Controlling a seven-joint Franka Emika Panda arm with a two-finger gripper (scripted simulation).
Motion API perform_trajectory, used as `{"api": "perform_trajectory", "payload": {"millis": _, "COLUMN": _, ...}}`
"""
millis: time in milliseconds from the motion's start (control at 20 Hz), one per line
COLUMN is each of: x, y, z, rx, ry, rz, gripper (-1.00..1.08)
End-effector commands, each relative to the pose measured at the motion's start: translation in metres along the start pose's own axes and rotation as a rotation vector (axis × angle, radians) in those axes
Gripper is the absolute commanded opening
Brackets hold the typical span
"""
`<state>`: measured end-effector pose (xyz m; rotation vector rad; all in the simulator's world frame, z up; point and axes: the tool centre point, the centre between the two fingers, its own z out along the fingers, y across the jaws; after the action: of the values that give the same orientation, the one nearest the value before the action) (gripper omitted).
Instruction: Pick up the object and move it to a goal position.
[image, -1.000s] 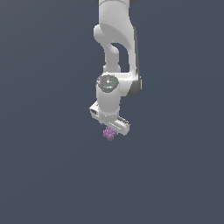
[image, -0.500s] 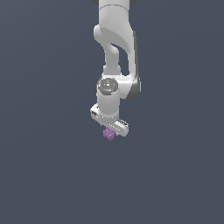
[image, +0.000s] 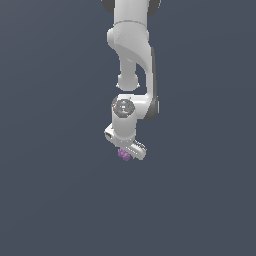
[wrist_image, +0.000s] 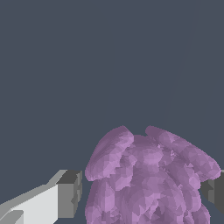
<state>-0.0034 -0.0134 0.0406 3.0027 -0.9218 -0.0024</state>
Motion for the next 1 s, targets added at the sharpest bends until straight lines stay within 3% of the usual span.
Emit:
{"api": "perform_trajectory", "payload": {"millis": 0, "x": 0.001, "y": -0.001, "z": 0.001, "rx": 0.001, "ry": 0.001, "rz": 0.0, "gripper": -1.0}}
{"api": "perform_trajectory", "payload": {"millis": 600, "x": 0.001, "y": -0.001, "z": -0.001, "rx": 0.002, "ry": 0.002, "rz": -0.001, "gripper": -1.0}}
{"api": "perform_trajectory", "payload": {"millis": 950, "x": 0.018, "y": 0.006, "z": -0.019, "rx": 0.002, "ry": 0.002, "rz": -0.001, "gripper": -1.0}}
